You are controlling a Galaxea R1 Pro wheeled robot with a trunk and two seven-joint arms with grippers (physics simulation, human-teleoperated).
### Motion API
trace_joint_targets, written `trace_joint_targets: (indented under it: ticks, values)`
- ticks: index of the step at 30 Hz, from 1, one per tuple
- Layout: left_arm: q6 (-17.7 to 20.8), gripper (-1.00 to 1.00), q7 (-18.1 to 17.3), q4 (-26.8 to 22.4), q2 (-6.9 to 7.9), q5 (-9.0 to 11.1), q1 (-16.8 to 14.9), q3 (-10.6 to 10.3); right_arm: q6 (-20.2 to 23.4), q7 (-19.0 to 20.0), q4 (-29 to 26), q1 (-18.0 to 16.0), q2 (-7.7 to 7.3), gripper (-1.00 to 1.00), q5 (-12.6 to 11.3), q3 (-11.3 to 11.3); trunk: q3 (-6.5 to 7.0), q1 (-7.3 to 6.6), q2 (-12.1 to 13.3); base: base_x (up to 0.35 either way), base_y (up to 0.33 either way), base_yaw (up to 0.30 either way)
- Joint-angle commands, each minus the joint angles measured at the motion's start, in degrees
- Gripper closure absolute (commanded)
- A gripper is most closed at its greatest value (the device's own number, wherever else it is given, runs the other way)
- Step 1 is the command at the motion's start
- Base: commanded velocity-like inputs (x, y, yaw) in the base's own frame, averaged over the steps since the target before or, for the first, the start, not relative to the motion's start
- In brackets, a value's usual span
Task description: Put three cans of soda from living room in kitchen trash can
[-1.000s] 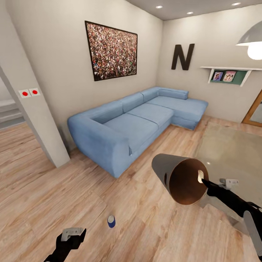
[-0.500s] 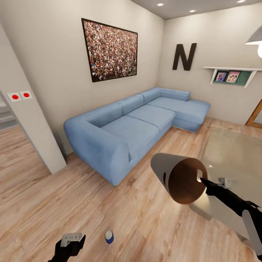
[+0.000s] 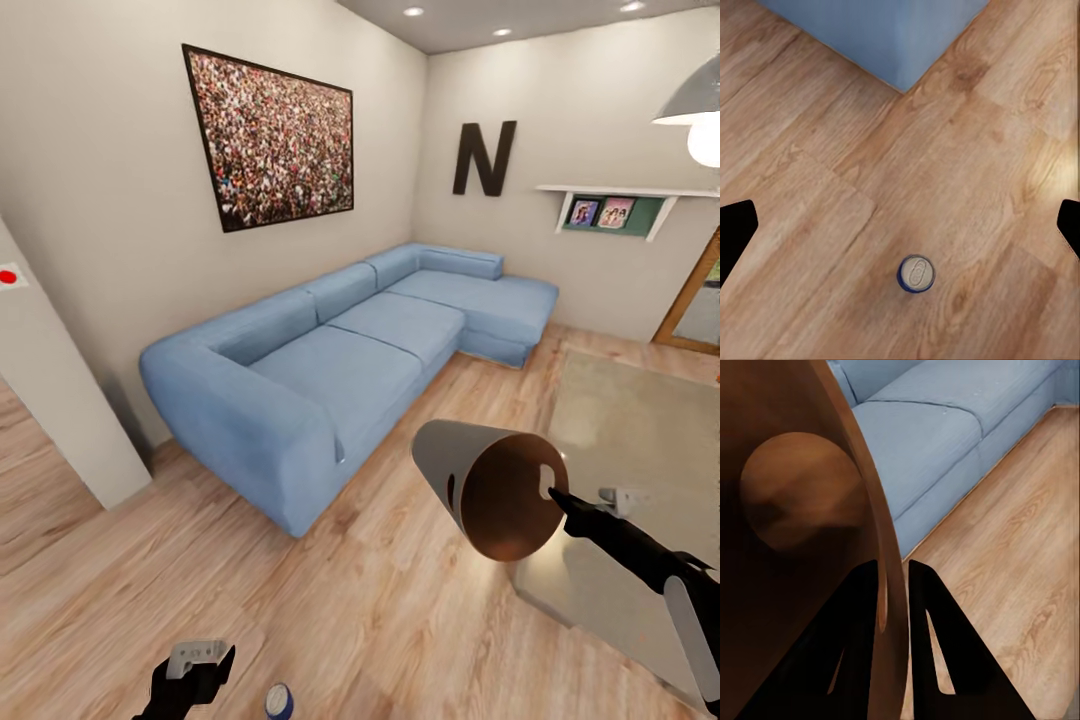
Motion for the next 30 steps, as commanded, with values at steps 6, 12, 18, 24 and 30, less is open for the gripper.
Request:
trace_joint_targets:
  ticks: [6,12,18,24,30]
  values:
    - [0.1,-1.0,-0.1,0.0,0.0,0.0,0.0,0.0,0.1,0.3,-0.1,0.0,0.06,1.0,-1.0,-0.1,0.06,0.0,0.0,0.08,-0.001,-0.044]
    - [0.3,-1.0,-0.1,0.0,0.0,-0.1,0.0,-0.1,0.1,0.3,-0.1,0.0,0.07,1.0,-1.0,0.0,0.07,0.0,0.0,0.007,0.164,-0.004]
    - [0.7,-1.0,-0.2,0.1,0.0,-0.1,0.0,-0.1,0.1,0.4,-0.1,0.0,0.07,1.0,-1.0,0.0,0.07,0.0,0.0,0.001,0.297,-0.001]
    - [0.7,-1.0,-0.2,0.1,0.0,-0.1,0.0,-0.1,0.2,0.3,-0.1,0.0,0.07,1.0,-1.1,0.0,0.18,0.0,0.0,0.0,0.315,-0.112]
    - [0.7,-1.0,-0.2,0.1,0.0,-0.1,0.0,-0.1,0.1,0.4,-0.1,0.0,0.07,1.0,-1.2,0.0,0.45,0.0,0.0,0.0,0.318,-0.216]
